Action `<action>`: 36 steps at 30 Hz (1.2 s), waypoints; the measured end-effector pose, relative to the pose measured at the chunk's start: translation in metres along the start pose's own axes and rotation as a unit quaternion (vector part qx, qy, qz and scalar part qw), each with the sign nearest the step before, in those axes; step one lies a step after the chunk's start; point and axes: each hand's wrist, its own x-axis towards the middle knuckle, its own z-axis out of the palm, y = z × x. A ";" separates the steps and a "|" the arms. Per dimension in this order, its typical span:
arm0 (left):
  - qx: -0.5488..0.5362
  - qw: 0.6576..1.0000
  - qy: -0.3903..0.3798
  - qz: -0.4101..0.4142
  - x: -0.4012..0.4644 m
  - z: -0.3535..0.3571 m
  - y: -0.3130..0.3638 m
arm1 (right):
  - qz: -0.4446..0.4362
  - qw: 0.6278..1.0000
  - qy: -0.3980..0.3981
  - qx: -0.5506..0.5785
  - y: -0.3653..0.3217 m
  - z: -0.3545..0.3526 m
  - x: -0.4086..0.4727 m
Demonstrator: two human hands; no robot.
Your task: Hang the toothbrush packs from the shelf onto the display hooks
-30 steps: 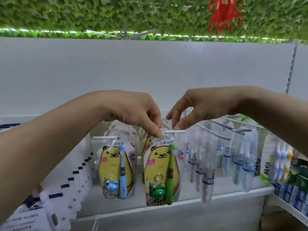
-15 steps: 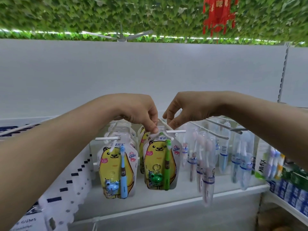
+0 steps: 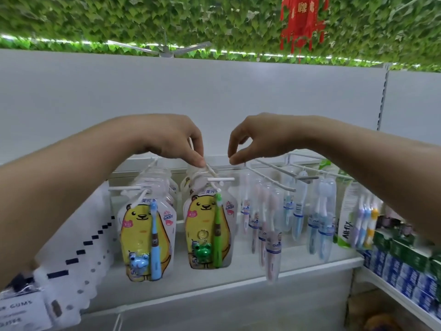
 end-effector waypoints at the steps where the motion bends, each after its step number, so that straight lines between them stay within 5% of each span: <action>1: 0.004 1.000 0.007 -0.005 0.000 -0.003 0.005 | -0.001 1.000 0.012 -0.021 0.005 -0.004 -0.004; 14: 0.094 0.994 0.048 -0.007 0.028 -0.002 0.104 | -0.041 0.993 0.058 -0.094 0.090 -0.019 -0.036; 27: 0.082 0.994 -0.054 -0.038 0.053 0.032 0.077 | -0.058 0.996 -0.055 -0.038 0.116 0.015 -0.019; 36: 0.092 0.994 -0.035 -0.041 0.055 0.006 0.106 | -0.053 0.995 -0.029 -0.077 0.125 -0.012 -0.028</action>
